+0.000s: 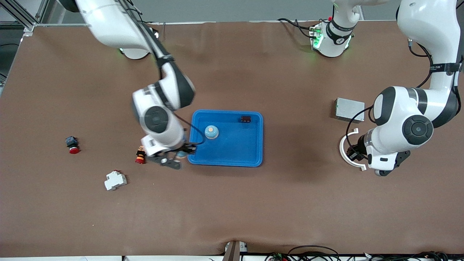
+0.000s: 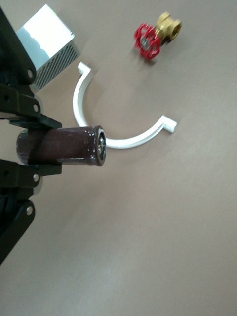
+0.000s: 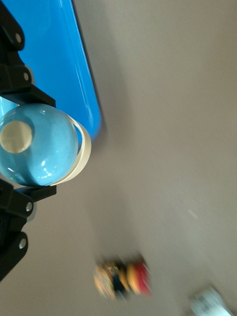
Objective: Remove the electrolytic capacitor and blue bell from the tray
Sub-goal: 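Carry the capacitor with the left gripper while the right gripper carries the bell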
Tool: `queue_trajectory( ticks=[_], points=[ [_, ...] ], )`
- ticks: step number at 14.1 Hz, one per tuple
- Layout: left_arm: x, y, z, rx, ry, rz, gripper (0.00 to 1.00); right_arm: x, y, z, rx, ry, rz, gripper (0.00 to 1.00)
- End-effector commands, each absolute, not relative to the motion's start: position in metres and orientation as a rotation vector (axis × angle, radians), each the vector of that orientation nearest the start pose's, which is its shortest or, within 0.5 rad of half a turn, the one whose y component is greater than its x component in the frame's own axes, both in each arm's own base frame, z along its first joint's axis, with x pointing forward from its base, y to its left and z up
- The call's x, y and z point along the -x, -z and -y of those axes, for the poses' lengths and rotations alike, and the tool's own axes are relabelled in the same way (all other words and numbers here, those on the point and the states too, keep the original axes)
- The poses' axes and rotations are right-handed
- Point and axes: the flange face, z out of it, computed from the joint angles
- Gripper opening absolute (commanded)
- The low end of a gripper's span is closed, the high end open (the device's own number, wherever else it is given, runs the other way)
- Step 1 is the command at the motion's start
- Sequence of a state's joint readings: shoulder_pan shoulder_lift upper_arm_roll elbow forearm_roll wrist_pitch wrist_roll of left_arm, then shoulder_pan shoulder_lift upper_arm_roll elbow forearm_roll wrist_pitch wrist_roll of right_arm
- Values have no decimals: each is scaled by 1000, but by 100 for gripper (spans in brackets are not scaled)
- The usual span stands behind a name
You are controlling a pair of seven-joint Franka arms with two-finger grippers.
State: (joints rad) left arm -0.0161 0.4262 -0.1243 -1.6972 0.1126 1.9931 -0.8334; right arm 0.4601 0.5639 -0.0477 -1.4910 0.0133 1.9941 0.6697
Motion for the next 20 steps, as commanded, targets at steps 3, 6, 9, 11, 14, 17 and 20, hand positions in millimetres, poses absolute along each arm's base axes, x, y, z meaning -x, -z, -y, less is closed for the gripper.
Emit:
queue_trajectory(
  ticks=[3,6,9,11,14,17,20],
  points=[
    [-640,-343,64,2865,-116,934,0,-602,-340,-140,3152,-80,-98,0],
    [-642,-347,63,2867,-106,938,0,-584,-312,-49,3126,-47,32,0],
    [-644,-348,58,2864,-90,896,0,-571,-285,19,3014,-19,113,0],
    [-646,-348,50,2849,-74,873,0,-565,-274,51,2995,1,156,0],
    [-651,-358,58,2863,-47,900,0,-555,-247,65,3019,53,188,0],
    [-653,-363,62,2868,-33,908,0,-548,-214,92,3031,54,209,0],
    [-653,-363,66,2868,-38,927,0,-546,-201,101,3032,44,200,0]
  ],
)
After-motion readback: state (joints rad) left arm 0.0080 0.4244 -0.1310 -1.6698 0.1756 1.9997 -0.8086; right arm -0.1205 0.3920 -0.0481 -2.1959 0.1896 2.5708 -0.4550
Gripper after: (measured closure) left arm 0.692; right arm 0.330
